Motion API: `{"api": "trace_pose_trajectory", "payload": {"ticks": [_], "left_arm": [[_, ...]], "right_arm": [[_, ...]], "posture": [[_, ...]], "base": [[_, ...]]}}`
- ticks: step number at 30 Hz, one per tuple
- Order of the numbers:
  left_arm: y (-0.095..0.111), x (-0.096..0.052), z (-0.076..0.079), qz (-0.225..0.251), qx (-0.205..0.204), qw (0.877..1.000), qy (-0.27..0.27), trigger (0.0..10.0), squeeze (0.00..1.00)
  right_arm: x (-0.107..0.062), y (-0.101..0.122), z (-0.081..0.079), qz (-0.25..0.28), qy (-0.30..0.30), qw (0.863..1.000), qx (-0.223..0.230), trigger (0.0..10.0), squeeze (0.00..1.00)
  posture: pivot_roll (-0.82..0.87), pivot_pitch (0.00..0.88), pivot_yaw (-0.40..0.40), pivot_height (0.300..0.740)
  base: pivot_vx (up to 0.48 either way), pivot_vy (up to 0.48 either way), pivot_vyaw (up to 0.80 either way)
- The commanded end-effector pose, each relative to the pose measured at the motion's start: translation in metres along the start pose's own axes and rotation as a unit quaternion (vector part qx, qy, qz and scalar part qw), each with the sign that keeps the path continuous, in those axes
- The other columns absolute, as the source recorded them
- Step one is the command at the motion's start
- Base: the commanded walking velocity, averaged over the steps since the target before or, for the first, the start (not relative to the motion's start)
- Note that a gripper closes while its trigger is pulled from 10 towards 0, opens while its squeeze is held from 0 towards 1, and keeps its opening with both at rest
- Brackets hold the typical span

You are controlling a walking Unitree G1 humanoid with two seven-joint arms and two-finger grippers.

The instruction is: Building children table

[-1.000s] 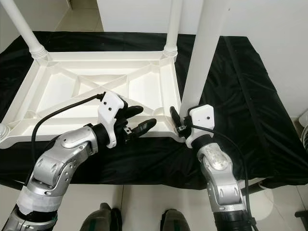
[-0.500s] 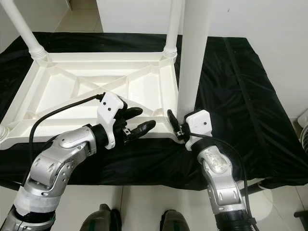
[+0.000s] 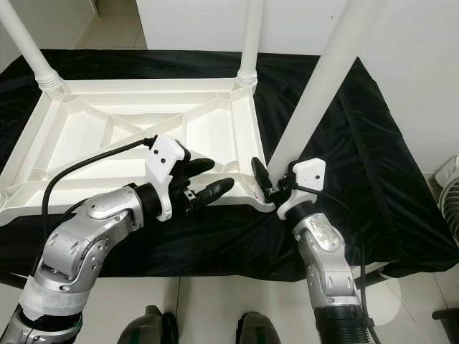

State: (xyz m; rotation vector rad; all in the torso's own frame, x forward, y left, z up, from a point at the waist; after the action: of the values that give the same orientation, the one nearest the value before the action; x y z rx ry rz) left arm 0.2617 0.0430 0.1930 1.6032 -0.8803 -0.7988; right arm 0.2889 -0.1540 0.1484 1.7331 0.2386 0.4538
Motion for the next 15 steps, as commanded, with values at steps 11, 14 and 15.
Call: {"api": "trace_pose_trajectory", "payload": {"ticks": [11, 14, 15], "left_arm": [[0.0018, -0.0040, -0.0033, -0.010, 0.005, 1.000, 0.029, 10.0, 0.00], [0.0022, -0.0044, -0.0039, -0.009, 0.004, 0.999, 0.030, 10.0, 0.00], [0.0024, -0.0043, -0.0040, -0.009, 0.004, 0.999, 0.031, 10.0, 0.00]], "right_arm": [[-0.0085, -0.0331, 0.0020, -0.068, -0.020, 0.997, 0.035, 10.0, 0.00], [-0.0078, -0.0326, 0.0009, -0.070, -0.019, 0.997, 0.021, 10.0, 0.00], [-0.0066, -0.0314, 0.0019, -0.067, -0.031, 0.997, 0.015, 10.0, 0.00]], "posture": [[-0.05, 0.104, 0.038, 0.740], [-0.05, 0.104, 0.038, 0.740], [-0.05, 0.101, 0.036, 0.740]], "base": [[0.000, 0.000, 0.00], [0.000, 0.000, 0.00], [0.000, 0.000, 0.00]]}}
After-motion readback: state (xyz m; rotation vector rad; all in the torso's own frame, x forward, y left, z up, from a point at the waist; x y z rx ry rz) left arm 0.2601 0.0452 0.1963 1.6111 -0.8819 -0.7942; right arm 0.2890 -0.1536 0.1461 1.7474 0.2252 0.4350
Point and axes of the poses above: a point about 5 cm out from each wrist's last joint towards the gripper, its own x axis pointing out of the wrist towards the gripper, its own y axis along the axis of the wrist's last joint, z = x × y, the point moved 2 cm from there along x, pointing out of the wrist towards the gripper, and after that the axes turned 11 degrees about x, right-handed, at the moved point
